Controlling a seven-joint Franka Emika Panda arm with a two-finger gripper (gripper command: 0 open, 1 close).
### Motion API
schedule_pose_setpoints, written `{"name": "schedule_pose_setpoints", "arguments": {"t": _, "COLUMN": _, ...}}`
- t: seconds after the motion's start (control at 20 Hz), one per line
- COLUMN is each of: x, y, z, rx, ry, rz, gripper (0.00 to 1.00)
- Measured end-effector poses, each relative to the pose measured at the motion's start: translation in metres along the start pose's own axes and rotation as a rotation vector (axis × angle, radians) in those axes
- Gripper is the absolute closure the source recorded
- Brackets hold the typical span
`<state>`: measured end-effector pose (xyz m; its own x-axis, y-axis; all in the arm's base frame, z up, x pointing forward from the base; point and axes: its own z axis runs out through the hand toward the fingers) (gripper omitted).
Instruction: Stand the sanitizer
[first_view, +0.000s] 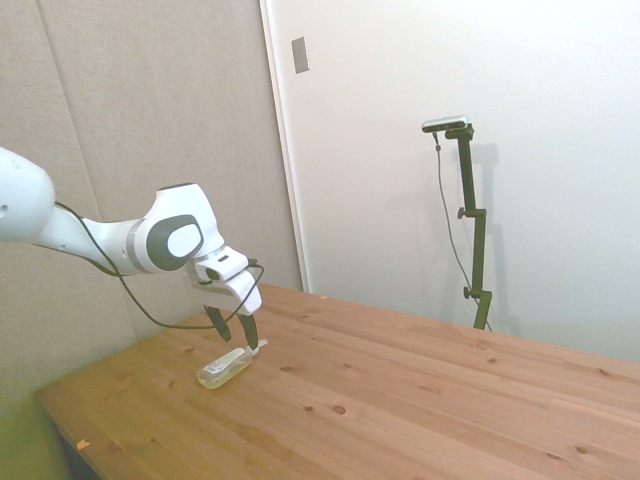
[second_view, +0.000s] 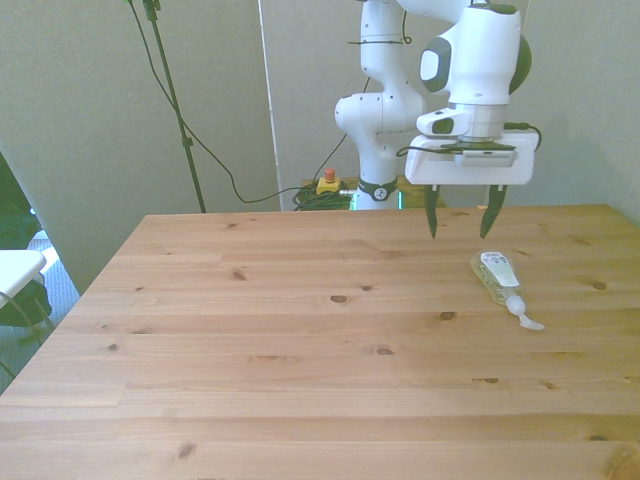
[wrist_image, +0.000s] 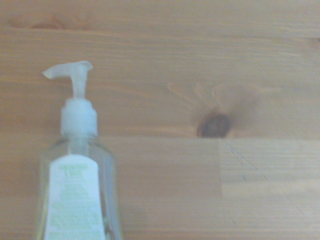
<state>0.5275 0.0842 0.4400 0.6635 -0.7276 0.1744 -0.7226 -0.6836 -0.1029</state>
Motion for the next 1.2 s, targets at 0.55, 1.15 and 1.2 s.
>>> {"name": "schedule_pose_setpoints", "arguments": {"t": 0.55, "x": 0.0, "y": -0.095, "z": 0.056, "rx": -0.027, "ry": -0.023, "rz": -0.039, "gripper": 0.0}}
{"name": "schedule_pose_setpoints", "arguments": {"t": 1.15, "x": 0.007, "y": -0.11, "z": 0.102, "rx": -0.077, "ry": -0.025, "rz": -0.012, "gripper": 1.0}}
{"name": "schedule_pose_setpoints", "arguments": {"t": 1.2, "x": 0.008, "y": -0.109, "z": 0.102, "rx": -0.078, "ry": -0.024, "rz": -0.008, "gripper": 1.0}}
